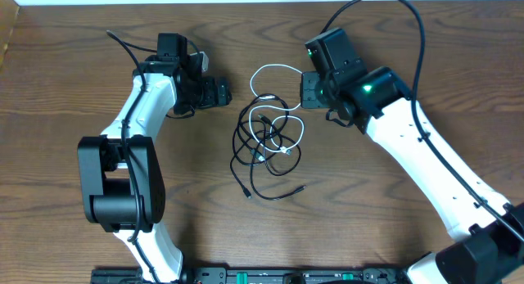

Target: Untangle cables

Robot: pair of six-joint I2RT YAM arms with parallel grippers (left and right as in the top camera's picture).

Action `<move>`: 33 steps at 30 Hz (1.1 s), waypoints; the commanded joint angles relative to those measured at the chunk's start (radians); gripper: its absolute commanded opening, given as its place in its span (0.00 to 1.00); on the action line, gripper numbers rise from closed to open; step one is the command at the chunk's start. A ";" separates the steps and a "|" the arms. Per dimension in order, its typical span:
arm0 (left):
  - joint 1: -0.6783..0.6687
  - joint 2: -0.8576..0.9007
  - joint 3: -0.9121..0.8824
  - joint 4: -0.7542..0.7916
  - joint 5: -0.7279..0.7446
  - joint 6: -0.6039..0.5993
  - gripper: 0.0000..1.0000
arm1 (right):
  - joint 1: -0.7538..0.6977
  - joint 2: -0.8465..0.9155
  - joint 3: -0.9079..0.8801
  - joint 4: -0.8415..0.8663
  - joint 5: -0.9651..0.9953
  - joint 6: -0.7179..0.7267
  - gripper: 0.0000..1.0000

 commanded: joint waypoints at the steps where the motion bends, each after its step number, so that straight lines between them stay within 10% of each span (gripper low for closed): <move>1: 0.004 -0.006 -0.008 -0.003 -0.006 -0.010 0.98 | 0.006 0.067 -0.007 -0.004 0.027 -0.045 0.44; 10: 0.004 -0.006 -0.008 -0.003 -0.006 -0.010 0.98 | -0.021 0.239 -0.007 -0.004 -0.163 -0.190 0.64; 17: 0.004 -0.006 -0.008 -0.003 -0.006 -0.010 0.98 | -0.021 0.316 -0.007 -0.008 -0.125 -0.203 0.38; 33: 0.004 -0.006 -0.008 -0.003 -0.006 -0.010 0.98 | -0.019 0.428 -0.007 0.020 -0.117 -0.273 0.51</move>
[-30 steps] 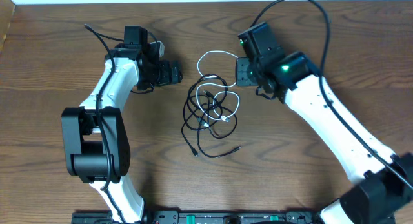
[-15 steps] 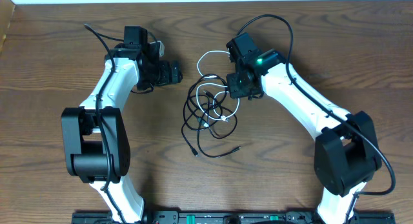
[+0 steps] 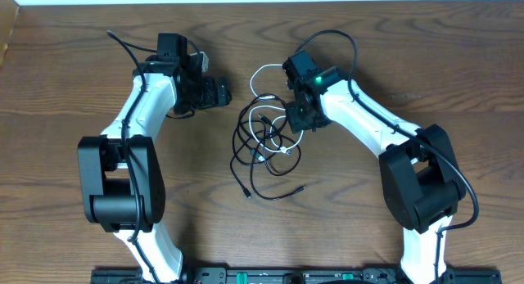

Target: Untangle cables

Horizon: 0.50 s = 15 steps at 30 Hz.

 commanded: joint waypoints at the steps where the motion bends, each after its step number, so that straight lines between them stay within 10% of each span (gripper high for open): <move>1: 0.004 -0.006 -0.008 -0.003 -0.006 -0.009 0.98 | -0.002 0.036 -0.002 0.003 0.014 -0.042 0.51; 10: 0.004 -0.006 -0.008 -0.003 -0.006 -0.009 0.98 | -0.002 0.089 -0.002 0.013 0.095 -0.048 0.45; 15: 0.004 -0.006 -0.008 -0.003 -0.006 -0.009 0.98 | -0.002 0.090 -0.002 0.019 0.153 -0.048 0.01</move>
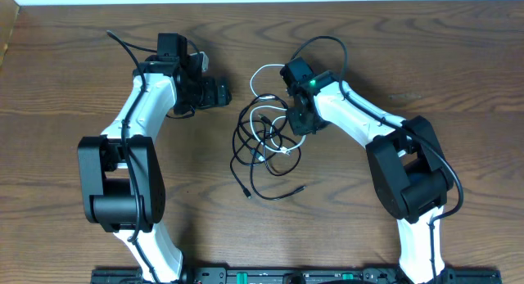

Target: Untangle cables

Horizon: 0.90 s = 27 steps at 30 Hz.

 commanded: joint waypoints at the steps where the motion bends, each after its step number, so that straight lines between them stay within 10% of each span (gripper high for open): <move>1: 0.004 -0.006 -0.008 -0.003 -0.007 -0.009 0.98 | -0.002 0.008 -0.002 -0.001 0.066 -0.005 0.01; 27: 0.004 -0.006 -0.008 -0.003 -0.006 -0.009 0.98 | 0.026 -0.328 -0.001 -0.071 0.274 0.059 0.01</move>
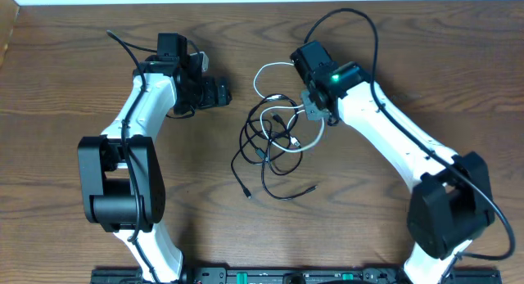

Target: Untangle cables

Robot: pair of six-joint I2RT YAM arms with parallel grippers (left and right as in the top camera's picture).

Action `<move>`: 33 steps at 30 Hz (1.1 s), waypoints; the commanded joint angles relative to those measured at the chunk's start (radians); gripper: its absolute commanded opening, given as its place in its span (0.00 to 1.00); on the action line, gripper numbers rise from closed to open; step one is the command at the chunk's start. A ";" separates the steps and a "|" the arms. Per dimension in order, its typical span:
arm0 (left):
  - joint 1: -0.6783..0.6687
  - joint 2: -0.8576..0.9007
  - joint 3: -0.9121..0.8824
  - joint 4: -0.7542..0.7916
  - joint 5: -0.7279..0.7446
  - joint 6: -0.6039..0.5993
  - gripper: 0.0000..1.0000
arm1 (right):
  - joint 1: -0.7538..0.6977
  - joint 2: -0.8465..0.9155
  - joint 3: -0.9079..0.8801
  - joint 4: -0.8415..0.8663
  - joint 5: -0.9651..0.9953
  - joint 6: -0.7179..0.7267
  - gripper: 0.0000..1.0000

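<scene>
A tangle of thin black cable [266,165] and white cable [260,71] lies at the middle of the table. The white loop sits at the far end. The black coils spread below it, with loose plug ends near the front. My right gripper [310,110] is down at the tangle's right edge, apparently shut on strands there; which strand cannot be told. My left gripper [219,93] hovers left of the tangle, apart from it, and its jaws are too dark to read.
The brown wooden table [65,194] carries only the cables. Both arm bases stand at the near edge. The right arm's own black lead arcs over the far right. A pale wall edge runs along the far side.
My right gripper has moved right and a little farther back. The tangle's right side has shifted right with it, stretching the coils. The left arm is where it was.
At first my right gripper hung at the tangle's upper right. Then it was down on the tangle's right side, and it stayed there a moment later. Now it sits farther right with the strands drawn after it. The left arm never moved.
</scene>
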 commanded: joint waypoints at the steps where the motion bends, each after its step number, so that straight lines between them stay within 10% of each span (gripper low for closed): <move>1: 0.004 -0.006 -0.008 -0.003 -0.006 -0.010 0.98 | 0.030 -0.085 0.000 0.027 0.071 0.023 0.01; 9: 0.004 -0.006 -0.008 -0.003 -0.006 -0.010 0.98 | 0.050 -0.123 0.000 0.023 0.087 0.022 0.04; 20: 0.004 -0.006 -0.008 -0.004 -0.006 -0.010 0.98 | -0.028 0.011 0.000 0.013 -0.226 -0.152 0.75; 25: 0.004 -0.006 -0.008 -0.003 -0.006 -0.010 0.98 | -0.027 0.042 -0.001 0.018 -0.211 -0.229 0.54; 33: 0.004 -0.006 -0.008 -0.004 -0.006 -0.010 0.98 | -0.044 0.147 -0.001 0.048 -0.160 -0.293 0.65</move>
